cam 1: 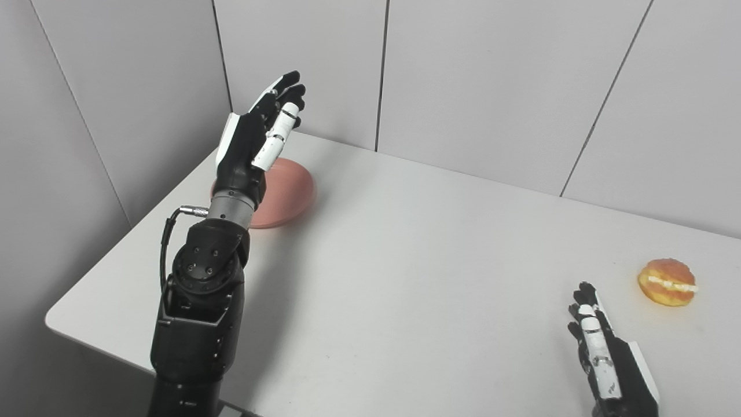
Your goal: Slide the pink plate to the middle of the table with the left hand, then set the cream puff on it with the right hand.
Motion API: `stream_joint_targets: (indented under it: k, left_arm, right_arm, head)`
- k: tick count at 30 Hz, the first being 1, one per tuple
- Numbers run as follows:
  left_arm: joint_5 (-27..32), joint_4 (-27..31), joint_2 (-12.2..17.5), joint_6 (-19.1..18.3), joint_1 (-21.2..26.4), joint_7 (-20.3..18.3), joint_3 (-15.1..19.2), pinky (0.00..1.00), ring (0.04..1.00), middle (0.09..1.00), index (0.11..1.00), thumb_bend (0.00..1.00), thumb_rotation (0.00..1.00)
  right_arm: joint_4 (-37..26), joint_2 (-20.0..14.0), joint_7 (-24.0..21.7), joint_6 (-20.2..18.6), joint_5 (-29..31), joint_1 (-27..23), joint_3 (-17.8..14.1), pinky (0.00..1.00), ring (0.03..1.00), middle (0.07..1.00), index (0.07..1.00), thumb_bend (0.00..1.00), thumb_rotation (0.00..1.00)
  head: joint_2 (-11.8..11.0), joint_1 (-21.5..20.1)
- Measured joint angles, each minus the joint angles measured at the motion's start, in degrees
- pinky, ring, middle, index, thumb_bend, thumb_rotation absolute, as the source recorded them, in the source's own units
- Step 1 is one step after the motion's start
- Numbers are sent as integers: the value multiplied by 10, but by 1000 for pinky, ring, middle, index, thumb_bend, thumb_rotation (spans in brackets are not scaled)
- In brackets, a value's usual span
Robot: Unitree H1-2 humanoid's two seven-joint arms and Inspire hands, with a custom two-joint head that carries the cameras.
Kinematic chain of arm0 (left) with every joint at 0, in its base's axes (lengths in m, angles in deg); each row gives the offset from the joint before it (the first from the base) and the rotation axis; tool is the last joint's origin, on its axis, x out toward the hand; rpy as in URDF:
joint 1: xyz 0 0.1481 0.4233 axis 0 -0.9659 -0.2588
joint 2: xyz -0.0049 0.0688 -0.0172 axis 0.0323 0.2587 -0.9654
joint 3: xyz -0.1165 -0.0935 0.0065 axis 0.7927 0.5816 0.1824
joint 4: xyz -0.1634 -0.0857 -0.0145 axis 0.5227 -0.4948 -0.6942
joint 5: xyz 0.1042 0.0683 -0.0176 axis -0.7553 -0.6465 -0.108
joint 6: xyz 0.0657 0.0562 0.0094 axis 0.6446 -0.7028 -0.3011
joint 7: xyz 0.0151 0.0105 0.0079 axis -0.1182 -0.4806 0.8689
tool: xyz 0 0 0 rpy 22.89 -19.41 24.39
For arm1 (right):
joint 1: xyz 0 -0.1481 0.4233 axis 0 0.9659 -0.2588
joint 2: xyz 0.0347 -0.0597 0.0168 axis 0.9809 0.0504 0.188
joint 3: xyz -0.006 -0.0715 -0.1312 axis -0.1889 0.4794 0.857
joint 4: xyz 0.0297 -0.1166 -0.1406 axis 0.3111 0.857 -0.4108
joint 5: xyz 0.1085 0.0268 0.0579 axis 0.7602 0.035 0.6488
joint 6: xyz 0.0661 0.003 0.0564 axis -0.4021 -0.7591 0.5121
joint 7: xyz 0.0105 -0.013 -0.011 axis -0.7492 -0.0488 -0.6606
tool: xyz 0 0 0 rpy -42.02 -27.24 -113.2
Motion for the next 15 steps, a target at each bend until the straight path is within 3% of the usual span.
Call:
stream_joint_targets:
  k: [4,15]
  left_arm:
    - [12,-17,18,0,12,0,22,841,864,879,856,323,786]
    - [37,-91,39,5,31,11,54,871,886,889,868,377,966]
  right_arm:
    - [0,-1,0,0,0,1,0,1000,1000,1000,1000,118,1000]
    - [-10,0,0,-1,8,3,-1,1000,1000,1000,1000,104,1000]
  head:
    - [0,1]
    - [-2,3]
